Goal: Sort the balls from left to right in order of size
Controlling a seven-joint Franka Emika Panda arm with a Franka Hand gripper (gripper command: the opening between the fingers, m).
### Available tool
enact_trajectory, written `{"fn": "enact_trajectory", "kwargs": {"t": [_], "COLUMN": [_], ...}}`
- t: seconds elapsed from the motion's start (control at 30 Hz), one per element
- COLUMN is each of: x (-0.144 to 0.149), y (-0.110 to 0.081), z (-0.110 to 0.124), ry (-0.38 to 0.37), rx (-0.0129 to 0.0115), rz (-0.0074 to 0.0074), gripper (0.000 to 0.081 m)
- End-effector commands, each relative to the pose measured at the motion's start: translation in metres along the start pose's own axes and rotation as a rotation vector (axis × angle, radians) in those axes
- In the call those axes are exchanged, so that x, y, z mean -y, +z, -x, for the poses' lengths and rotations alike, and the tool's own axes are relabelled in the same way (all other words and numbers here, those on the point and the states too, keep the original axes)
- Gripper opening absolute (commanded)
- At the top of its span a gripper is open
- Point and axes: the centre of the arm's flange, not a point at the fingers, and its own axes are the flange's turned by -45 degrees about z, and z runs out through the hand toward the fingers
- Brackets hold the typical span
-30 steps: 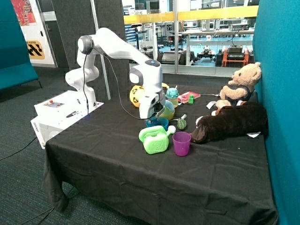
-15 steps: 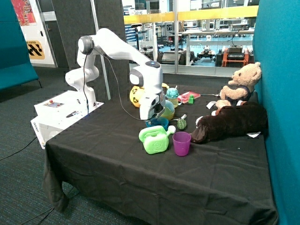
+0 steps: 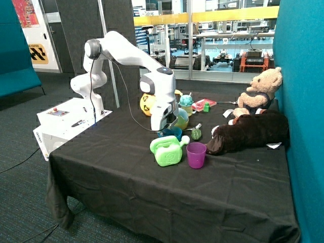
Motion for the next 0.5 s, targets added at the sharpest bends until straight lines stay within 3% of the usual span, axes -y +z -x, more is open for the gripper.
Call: {"fn": "enact_trajectory", "kwargs": {"t": [0.0,0.47], "x": [0.0036,0.0108], "y": [0.0084,0.0114], "z": [-0.0004,-0.0028], "ry": [-0.006,-0.02], "rx": [-0.0012,-0.0012], "rz": [-0.0014,-0.0014], "gripper": [0.0678,0.0677]}}
